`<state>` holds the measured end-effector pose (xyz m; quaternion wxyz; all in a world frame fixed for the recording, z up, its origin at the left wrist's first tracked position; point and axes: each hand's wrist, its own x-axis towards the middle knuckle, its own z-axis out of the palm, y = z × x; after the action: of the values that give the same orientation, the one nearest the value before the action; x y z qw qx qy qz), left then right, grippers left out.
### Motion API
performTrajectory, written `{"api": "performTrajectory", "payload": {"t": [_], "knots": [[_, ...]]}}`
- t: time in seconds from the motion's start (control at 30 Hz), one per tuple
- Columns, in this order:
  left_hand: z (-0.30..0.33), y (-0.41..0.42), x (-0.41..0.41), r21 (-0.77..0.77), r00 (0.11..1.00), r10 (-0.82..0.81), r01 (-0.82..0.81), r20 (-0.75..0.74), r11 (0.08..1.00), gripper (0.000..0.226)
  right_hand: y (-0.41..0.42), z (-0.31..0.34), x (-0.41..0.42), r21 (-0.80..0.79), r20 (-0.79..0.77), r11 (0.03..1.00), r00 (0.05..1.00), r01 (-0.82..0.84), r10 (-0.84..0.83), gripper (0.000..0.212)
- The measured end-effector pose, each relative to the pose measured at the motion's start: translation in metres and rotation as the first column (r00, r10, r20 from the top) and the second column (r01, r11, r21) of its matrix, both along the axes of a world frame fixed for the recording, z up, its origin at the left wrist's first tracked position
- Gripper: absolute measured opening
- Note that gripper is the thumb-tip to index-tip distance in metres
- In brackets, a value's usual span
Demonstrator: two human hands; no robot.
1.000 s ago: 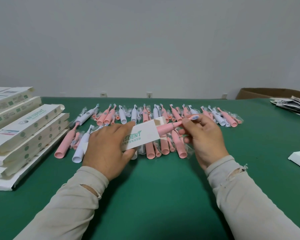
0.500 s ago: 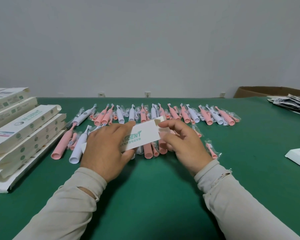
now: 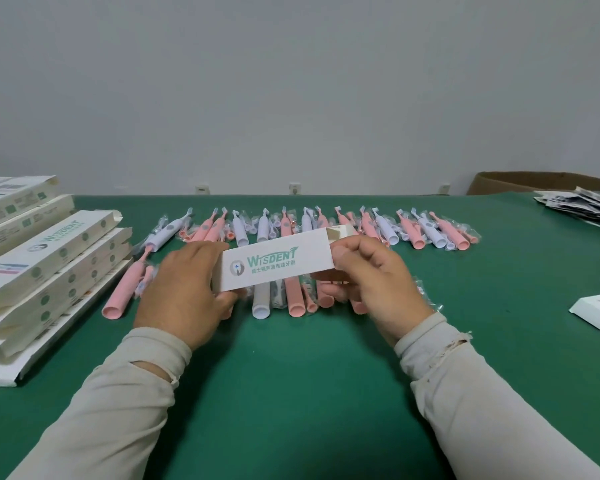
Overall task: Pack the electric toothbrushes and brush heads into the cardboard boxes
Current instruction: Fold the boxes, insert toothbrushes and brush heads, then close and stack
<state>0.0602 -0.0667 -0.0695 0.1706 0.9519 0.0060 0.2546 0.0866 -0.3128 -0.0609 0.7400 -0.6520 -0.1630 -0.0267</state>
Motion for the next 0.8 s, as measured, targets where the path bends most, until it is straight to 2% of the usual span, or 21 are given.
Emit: {"api": "performTrajectory", "payload": {"t": [0.07,0.27,0.33,0.5,0.6,0.7,0.8], "knots": [[0.000,0.003,0.002,-0.017,1.000,0.001,-0.002,-0.010,1.000,0.060,-0.010,0.005,0.004,-0.010,-0.032,1.000,0.999,-0.010,0.010,0.019],[0.000,0.004,0.001,-0.013,1.000,-0.003,0.003,0.013,1.000,0.060,-0.017,0.002,0.004,-0.099,0.083,0.995,0.997,0.017,-0.008,0.024],[0.002,0.003,0.001,-0.004,1.000,-0.001,0.001,0.013,1.000,0.061,-0.016,0.004,0.003,-0.153,0.149,0.988,0.989,0.024,-0.001,0.026],[0.002,0.001,-0.002,0.021,1.000,-0.003,0.003,0.011,1.000,0.063,-0.016,0.002,0.004,-0.334,0.318,0.928,0.947,0.162,-0.051,0.022],[0.002,0.001,-0.002,0.026,1.000,-0.002,0.002,0.000,1.000,0.065,-0.015,0.000,0.003,-0.286,0.225,0.955,0.974,0.080,-0.014,0.027],[0.002,0.003,-0.001,0.018,1.000,-0.005,0.005,-0.007,1.000,0.066,-0.013,0.001,-0.001,-0.256,0.103,0.964,0.990,-0.071,0.100,0.031],[0.001,0.002,-0.001,0.018,1.000,0.002,-0.002,-0.003,1.000,0.066,-0.016,0.004,0.000,-0.222,0.044,0.969,0.992,-0.108,0.121,0.030]]}}
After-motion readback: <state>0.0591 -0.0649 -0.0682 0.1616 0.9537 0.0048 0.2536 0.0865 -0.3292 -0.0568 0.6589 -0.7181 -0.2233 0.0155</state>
